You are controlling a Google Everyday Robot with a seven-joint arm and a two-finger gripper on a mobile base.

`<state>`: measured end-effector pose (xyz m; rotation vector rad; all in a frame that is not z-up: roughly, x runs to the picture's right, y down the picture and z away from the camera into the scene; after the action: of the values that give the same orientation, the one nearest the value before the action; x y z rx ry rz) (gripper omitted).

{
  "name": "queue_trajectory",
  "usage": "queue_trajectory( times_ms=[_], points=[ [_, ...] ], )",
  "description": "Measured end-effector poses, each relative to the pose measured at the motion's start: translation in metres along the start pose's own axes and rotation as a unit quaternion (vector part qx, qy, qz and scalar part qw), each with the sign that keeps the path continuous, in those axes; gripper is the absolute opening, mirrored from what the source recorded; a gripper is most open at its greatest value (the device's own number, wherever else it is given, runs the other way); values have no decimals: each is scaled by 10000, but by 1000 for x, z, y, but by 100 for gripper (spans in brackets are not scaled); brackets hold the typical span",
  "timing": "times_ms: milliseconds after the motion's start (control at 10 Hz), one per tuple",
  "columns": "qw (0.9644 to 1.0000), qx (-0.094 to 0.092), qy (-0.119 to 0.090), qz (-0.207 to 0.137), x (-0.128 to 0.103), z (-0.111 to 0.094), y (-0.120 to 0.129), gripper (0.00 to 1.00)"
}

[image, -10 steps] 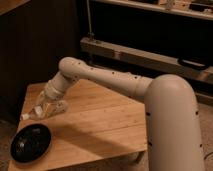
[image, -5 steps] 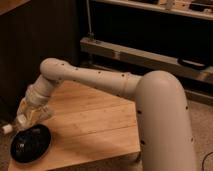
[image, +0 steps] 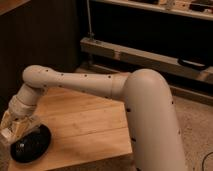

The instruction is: Place the bottle in the ceramic bowl

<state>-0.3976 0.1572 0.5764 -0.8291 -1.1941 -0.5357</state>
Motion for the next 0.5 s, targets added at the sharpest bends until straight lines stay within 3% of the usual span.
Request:
queue_trajectory(
  times_ms=[500],
  points=[
    [9999, -148, -50, -41, 15, 21, 18, 0]
  ],
)
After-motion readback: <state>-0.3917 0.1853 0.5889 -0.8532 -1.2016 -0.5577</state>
